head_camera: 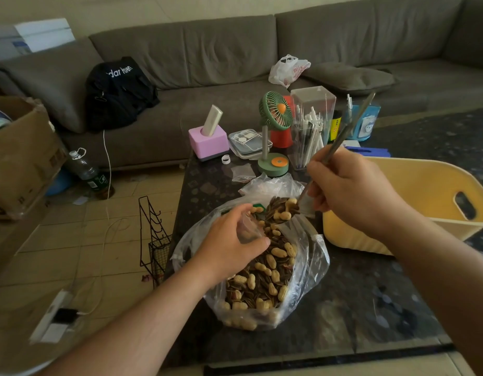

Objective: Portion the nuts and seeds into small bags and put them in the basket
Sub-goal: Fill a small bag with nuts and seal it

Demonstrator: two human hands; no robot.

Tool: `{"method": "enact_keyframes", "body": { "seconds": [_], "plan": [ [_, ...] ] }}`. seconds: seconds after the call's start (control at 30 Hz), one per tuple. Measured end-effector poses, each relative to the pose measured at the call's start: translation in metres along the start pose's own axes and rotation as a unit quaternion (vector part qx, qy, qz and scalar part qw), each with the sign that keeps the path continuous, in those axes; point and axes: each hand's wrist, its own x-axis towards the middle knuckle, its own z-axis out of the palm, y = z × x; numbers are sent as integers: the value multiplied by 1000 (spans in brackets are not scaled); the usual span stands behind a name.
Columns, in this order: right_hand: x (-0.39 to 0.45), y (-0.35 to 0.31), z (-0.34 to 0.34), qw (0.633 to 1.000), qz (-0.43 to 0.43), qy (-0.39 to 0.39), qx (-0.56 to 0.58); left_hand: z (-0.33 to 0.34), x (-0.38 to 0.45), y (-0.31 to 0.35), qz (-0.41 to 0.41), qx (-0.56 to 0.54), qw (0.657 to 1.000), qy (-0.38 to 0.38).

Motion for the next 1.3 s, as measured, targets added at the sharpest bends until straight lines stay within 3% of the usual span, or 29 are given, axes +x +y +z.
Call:
{"method": "enact_keyframes", "body": {
  "seconds": [0.47,0.7,1.3],
  "plan": [
    [-4,-12,10,981,-151,-21,-118,13,4,13,-38,-39,998,36],
    [-4,-7,21,951,-247,-10,-184,15,1,19,-54,-71,995,41],
    [-12,-11,27,925,-306,-5,-224,16,0,23,-56,-61,995,57]
  ]
}}
